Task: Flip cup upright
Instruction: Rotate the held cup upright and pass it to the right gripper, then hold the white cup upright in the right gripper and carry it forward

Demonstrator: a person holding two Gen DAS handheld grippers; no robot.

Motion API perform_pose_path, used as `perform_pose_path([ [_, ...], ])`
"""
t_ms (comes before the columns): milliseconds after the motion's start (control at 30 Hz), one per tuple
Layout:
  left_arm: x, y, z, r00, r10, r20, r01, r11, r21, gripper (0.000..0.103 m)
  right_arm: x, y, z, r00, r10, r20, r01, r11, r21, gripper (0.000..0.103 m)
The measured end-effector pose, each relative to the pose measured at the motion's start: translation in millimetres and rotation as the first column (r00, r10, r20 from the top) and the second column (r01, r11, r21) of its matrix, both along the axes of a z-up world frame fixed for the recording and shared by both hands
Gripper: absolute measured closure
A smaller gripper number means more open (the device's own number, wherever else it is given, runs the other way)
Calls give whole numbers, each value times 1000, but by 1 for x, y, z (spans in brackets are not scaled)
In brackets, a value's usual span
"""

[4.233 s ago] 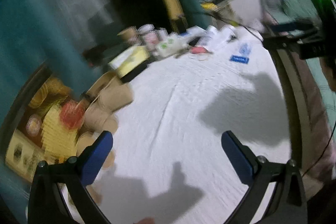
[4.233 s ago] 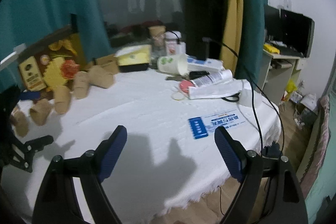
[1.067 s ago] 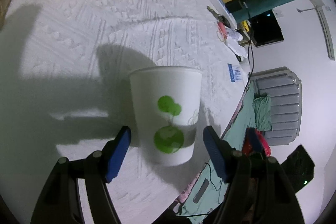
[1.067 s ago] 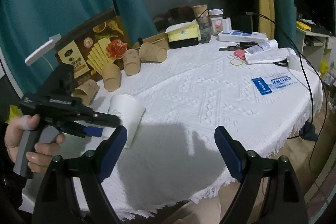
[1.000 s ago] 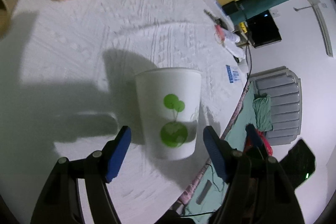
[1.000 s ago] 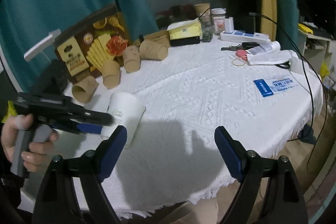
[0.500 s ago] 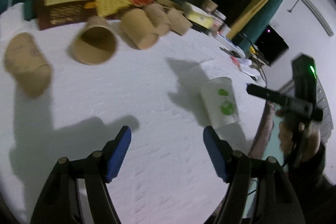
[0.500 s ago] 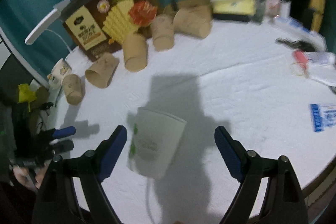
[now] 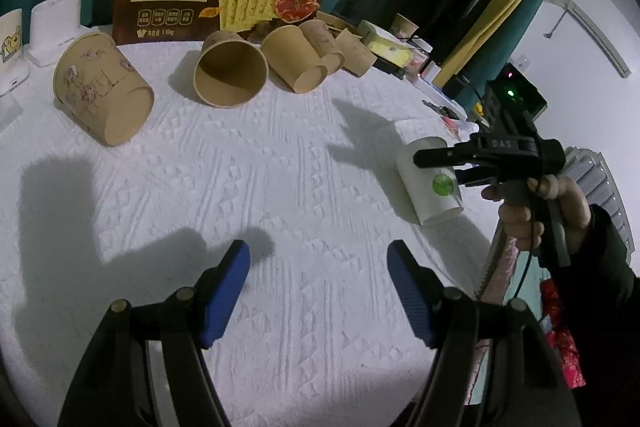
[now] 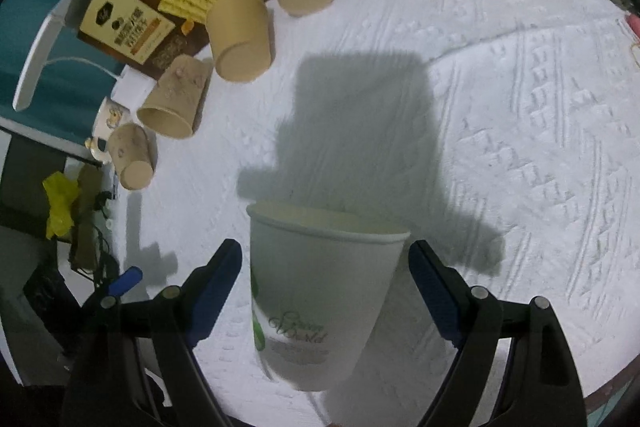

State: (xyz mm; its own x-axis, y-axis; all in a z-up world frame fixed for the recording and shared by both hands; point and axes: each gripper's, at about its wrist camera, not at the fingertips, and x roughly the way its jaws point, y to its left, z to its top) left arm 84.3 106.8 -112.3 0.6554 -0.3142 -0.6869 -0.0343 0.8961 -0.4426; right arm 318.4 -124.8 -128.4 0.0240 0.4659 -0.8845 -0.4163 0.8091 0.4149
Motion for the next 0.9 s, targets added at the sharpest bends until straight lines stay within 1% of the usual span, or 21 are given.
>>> perform_pose_path([
  [200,-2,-3,-1,1000,-15,11,14,999,53,32,1,7,-2,1000,24,0,-24,999,-22,19],
  [300,-2,-5,-2,1000,-21,12,21,998,57,32,1,8,-2,999,33,4,-33,999,-27,20],
  [333,-2,-5,-3,1000,-24,10,23,998,55,32,1,6,-1,999,34,5,-34,999,-27,23],
  [367,-2,-6,-4,1000,-26,8,26,998,55,32,1,7,-1,999,39,8,-39,999,-28,31],
  [400,-3,-8,-5,1000,-28,6,27,998,56,32,0,8,0,999,45,9,-45,999,-25,37],
  [567,-2,-15,-9,999,-46,-12,46,997,66,32,-3,5,5,998,45,32,-44,999,-3,38],
  [633,-2,-18,-7,999,-52,-11,52,996,75,32,-5,4,12,996,33,80,-33,999,-3,38],
  [733,-2,-20,-5,999,-42,-8,42,995,91,32,-7,3,25,983,16,181,-12,1000,-24,38],
  [800,-2,-24,-3,999,-38,-5,38,995,93,32,-10,6,34,961,-6,278,16,999,-35,38],
  [833,-3,-26,-2,999,-42,-1,42,995,93,32,-12,6,37,952,-12,307,23,999,-34,38],
  [900,-7,-31,1,999,-50,14,49,993,107,32,-20,9,42,922,-16,386,32,999,-34,38],
])
